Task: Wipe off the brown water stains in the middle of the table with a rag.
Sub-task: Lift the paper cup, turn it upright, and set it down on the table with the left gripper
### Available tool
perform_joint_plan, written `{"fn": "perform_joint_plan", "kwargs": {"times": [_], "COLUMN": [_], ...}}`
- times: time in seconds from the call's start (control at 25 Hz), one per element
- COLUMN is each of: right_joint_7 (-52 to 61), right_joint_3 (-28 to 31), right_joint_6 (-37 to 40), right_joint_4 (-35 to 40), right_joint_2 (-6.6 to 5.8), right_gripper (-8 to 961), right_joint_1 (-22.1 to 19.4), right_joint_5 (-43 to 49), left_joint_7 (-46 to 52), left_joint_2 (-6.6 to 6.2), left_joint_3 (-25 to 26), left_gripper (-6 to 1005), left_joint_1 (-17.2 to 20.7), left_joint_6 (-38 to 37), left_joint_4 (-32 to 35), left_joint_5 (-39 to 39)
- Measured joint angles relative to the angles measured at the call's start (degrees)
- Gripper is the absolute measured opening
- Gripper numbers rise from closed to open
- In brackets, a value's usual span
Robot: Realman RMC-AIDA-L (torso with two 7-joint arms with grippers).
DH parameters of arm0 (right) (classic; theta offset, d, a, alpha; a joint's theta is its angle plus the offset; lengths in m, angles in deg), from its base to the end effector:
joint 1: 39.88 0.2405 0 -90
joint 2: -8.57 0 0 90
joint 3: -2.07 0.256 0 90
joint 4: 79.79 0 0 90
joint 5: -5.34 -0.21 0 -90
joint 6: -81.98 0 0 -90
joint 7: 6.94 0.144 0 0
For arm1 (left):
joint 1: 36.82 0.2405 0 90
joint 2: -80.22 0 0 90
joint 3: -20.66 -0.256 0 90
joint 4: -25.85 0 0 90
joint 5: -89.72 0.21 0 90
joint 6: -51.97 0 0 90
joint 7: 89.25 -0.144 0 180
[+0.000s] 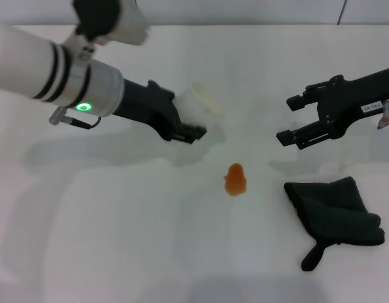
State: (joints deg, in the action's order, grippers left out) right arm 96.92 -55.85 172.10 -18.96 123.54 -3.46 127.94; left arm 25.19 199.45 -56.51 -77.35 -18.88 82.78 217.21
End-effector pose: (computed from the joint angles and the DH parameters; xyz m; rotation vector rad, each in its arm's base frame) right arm 0.1907 0.3737 0.0375 -2.8971 0.4482 0.1676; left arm -0.1604 0.3872 -0.0458 -2.8582 -0.4345 0.0641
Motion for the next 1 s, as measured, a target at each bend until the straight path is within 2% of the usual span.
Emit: {"fn": "perform_joint_plan", "kwargs": {"times": [0.12,0.24,0.4,0.48,0.52,0.68,0.88,1.0], "right_joint_7": [0.0,0.0,0.0,0.0,0.0,0.0,0.1,0.1], "right_joint_3": [0.0,0.0,0.0,0.0,0.0,-0.1,-0.2,-0.2], "right_joint_6": [0.0,0.1,0.4,0.5,0.5,0.5,0.6,0.6], "right_joint_4": [0.0,-0.1,0.1,0.1,0.0,0.0,0.0,0.0], "right_joint_2": [0.01,0.04,-0.01,0.00,0.01,0.05,0.07,0.10], "right_gripper": [836,836,835,835,835,835,835,835], "right_joint_1": [0.3,0.7,1.3,1.4,1.5,1.3,1.1,1.1], "right_joint_5": [0.0,0.0,0.1,0.1,0.1,0.1,0.1,0.1], "left_joint_7": [-11.6,-25.5,-39.8,-39.8,-47.5,-54.3,-57.2,-57.1], "left_joint_2": [-0.09,-0.12,-0.16,-0.16,-0.14,-0.11,-0.17,-0.17], "left_joint_3": [4.6,7.9,8.1,8.1,8.2,8.2,8.2,8.3], "left_gripper": [627,603,583,573,568,555,548,550], "left_joint_1": [2.9,4.3,4.6,4.6,4.6,5.7,8.7,8.9], "left_joint_6": [2.6,3.1,3.1,3.1,2.9,2.7,3.0,4.2], "left_joint_4": [-4.3,-11.7,-21.2,-21.2,-27.2,-33.1,-35.0,-37.0], "left_joint_5": [-11.1,-21.8,-33.0,-33.0,-37.8,-43.2,-48.1,-48.8]}}
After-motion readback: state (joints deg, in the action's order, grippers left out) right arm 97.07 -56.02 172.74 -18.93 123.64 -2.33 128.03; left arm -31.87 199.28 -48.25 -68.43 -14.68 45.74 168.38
